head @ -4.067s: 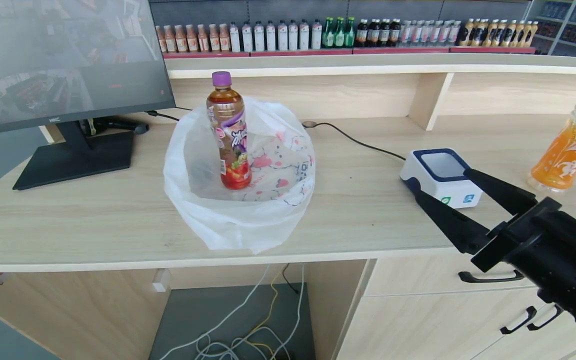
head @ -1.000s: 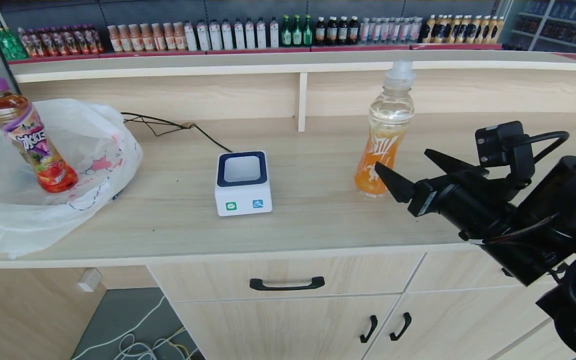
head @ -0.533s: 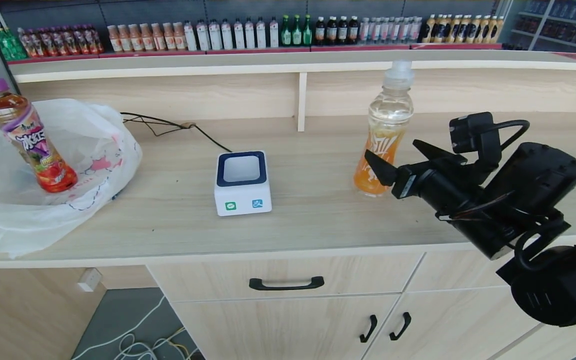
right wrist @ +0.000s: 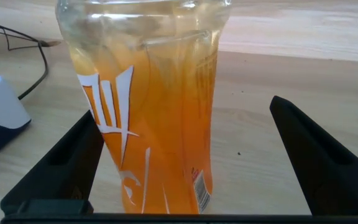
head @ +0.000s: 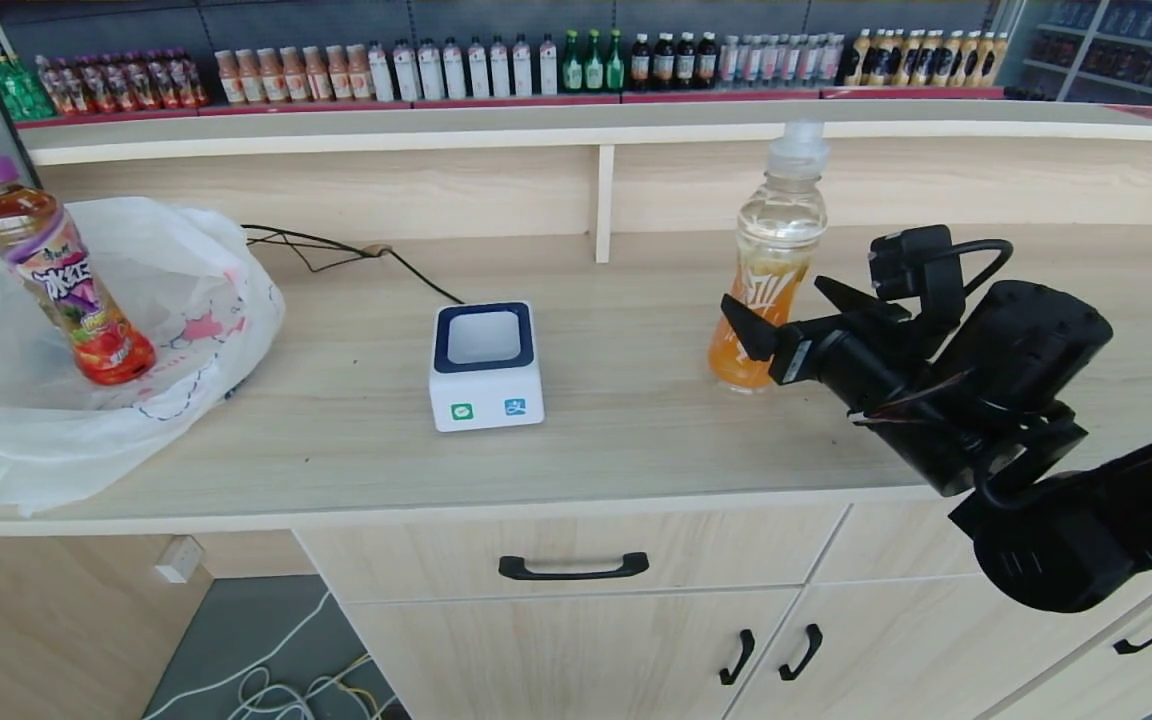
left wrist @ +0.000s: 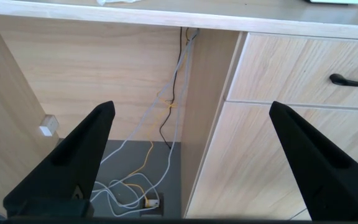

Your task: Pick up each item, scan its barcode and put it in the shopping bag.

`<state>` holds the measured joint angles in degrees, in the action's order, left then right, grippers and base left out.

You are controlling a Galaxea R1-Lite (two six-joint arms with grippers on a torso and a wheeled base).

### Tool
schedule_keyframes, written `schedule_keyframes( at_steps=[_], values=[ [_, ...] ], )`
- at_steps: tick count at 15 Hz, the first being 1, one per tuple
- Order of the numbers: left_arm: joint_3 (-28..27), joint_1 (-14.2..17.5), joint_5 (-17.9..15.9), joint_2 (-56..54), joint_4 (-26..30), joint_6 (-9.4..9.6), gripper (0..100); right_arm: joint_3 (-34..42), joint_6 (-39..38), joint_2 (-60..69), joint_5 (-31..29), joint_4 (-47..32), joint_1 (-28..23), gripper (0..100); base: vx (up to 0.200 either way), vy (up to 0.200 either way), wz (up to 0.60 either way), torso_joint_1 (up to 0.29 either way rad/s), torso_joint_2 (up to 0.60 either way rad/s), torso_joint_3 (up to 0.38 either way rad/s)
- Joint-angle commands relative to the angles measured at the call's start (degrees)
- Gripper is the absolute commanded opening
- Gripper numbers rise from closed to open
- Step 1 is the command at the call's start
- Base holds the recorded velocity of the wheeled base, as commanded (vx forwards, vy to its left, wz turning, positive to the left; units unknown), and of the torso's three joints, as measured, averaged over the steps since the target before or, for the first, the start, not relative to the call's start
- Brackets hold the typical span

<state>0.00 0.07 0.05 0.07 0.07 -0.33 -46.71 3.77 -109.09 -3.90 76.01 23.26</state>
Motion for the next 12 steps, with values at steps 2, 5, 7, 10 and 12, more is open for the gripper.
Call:
schedule_keyframes(
  at_steps=[2, 5, 7, 10, 12],
  values=[
    [0.0, 0.0, 0.0, 0.0, 0.0, -0.02, 100, -0.9, 0.0, -0.8, 0.0, -0.2, -0.3, 100, 0.000, 0.000, 0.00, 0.000, 0.00, 0.000],
    [0.0, 0.0, 0.0, 0.0, 0.0, -0.02, 100, -2.9, -0.1, -1.0, 0.0, -0.3, -0.7, 100, 0.000, 0.000, 0.00, 0.000, 0.00, 0.000],
    [0.0, 0.0, 0.0, 0.0, 0.0, -0.02, 100, -4.4, 0.0, -1.3, 0.0, -0.4, -0.7, 100, 0.000, 0.000, 0.00, 0.000, 0.00, 0.000],
    [0.0, 0.0, 0.0, 0.0, 0.0, -0.02, 100, -5.3, 0.0, -1.1, 0.0, -0.9, -0.6, 100, 0.000, 0.000, 0.00, 0.000, 0.00, 0.000],
    [0.0, 0.0, 0.0, 0.0, 0.0, -0.02, 100, -6.3, 0.0, -1.2, 0.0, -1.2, -0.6, 100, 0.000, 0.000, 0.00, 0.000, 0.00, 0.000]
  ],
)
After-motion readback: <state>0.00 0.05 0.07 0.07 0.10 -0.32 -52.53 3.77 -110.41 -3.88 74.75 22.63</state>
